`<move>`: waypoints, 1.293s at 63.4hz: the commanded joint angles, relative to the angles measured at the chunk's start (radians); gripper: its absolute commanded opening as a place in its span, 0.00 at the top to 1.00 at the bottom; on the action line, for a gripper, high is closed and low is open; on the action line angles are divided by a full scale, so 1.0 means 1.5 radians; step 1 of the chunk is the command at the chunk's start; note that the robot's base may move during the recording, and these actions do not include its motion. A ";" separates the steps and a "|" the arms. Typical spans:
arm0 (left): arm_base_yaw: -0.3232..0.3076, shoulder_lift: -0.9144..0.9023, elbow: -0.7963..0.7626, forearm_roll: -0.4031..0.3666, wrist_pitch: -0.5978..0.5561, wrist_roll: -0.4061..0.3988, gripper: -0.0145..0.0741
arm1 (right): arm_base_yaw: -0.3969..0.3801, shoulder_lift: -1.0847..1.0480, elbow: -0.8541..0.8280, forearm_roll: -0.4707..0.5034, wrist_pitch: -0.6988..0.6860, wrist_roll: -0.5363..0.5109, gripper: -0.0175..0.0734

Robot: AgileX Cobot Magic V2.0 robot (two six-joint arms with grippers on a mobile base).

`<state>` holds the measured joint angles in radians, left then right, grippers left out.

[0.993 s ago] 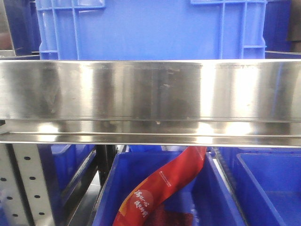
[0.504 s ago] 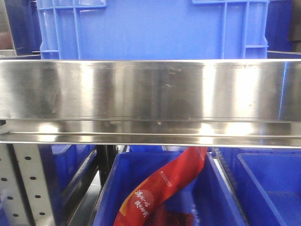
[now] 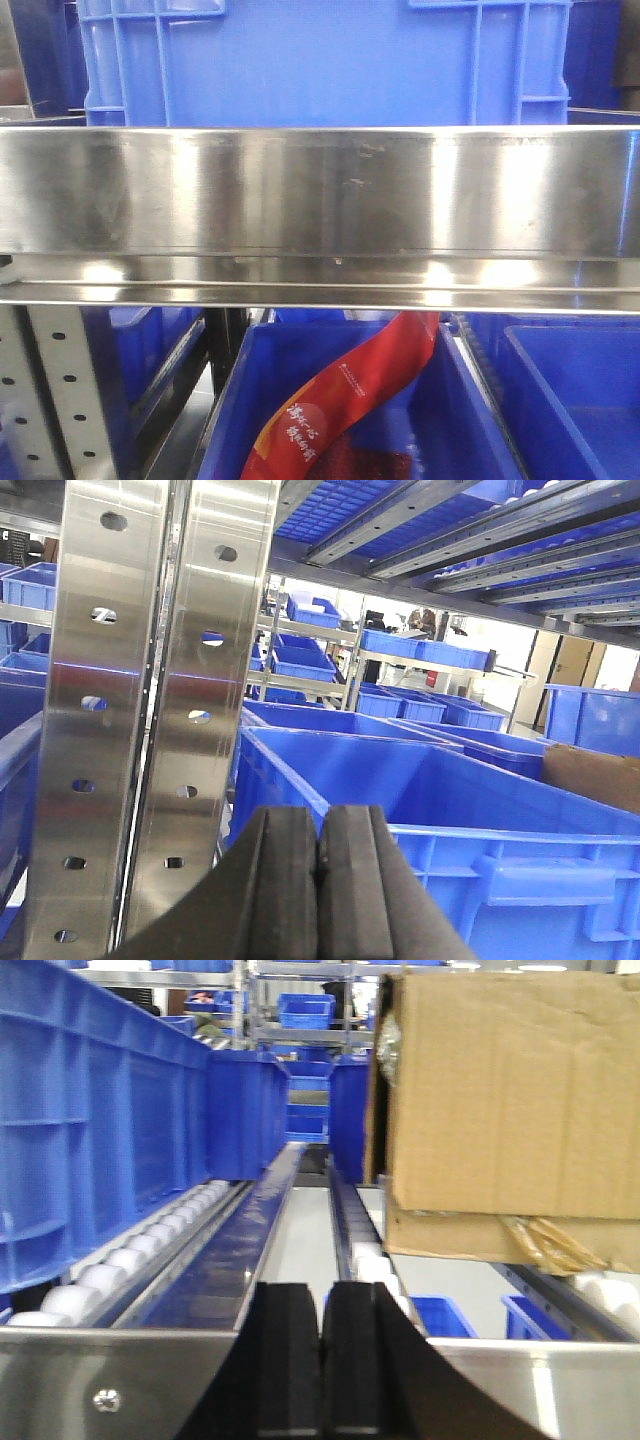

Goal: Grab PVC pipe and place in blue bin

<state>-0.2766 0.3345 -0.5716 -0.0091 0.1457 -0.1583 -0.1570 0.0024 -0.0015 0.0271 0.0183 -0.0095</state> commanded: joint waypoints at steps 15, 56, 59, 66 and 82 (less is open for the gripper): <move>0.003 -0.002 0.000 -0.003 -0.009 -0.002 0.96 | -0.008 -0.002 0.001 0.004 0.025 0.013 0.98; 0.003 -0.002 0.000 -0.003 -0.009 -0.002 0.96 | -0.008 -0.002 0.001 0.005 0.013 0.013 0.98; 0.003 -0.002 0.000 -0.003 -0.009 -0.002 0.96 | -0.008 -0.002 0.001 0.005 0.013 0.013 0.98; 0.003 -0.002 0.000 -0.003 -0.009 -0.002 0.96 | -0.008 -0.002 0.001 0.005 0.013 0.013 0.98; 0.003 -0.004 0.000 -0.004 -0.015 -0.002 0.96 | -0.008 -0.002 0.001 0.005 0.013 0.013 0.98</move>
<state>-0.2766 0.3345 -0.5716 -0.0091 0.1457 -0.1583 -0.1634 0.0024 -0.0015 0.0305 0.0624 0.0098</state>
